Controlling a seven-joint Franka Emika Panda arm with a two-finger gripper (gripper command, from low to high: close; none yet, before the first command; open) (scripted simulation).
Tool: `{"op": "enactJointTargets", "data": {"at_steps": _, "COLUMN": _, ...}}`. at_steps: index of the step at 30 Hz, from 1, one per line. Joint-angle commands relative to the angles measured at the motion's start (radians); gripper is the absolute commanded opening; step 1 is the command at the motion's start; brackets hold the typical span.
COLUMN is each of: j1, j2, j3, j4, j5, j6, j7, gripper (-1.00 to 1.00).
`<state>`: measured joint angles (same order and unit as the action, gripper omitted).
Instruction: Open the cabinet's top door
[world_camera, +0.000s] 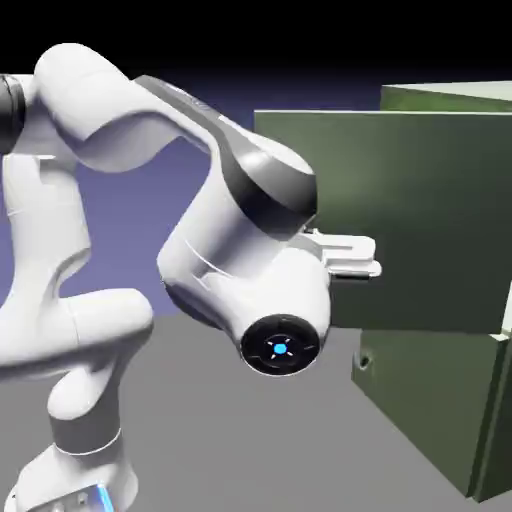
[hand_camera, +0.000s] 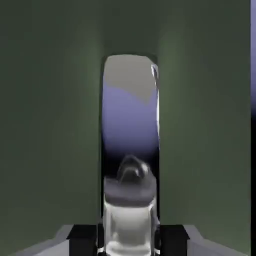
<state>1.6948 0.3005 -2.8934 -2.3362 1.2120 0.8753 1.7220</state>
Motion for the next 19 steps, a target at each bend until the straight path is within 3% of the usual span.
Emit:
{"op": "enactJointTargets", "data": {"at_steps": 1, "j1": -0.001, "j2": -0.036, "j3": -0.002, "j4": 0.036, "j5": -0.026, "j6": -0.017, "j7": -0.01, "gripper": -1.0}}
{"op": "enactJointTargets", "data": {"at_steps": 18, "j1": 0.049, "j2": -0.555, "j3": -0.001, "j4": 0.65, "j5": -0.293, "j6": -0.276, "j7": -0.043, "gripper": -1.0}}
{"op": "enactJointTargets", "data": {"at_steps": 19, "j1": 0.049, "j2": -0.555, "j3": -0.001, "j4": 0.65, "j5": -0.293, "j6": -0.276, "j7": -0.043, "gripper": 1.0}}
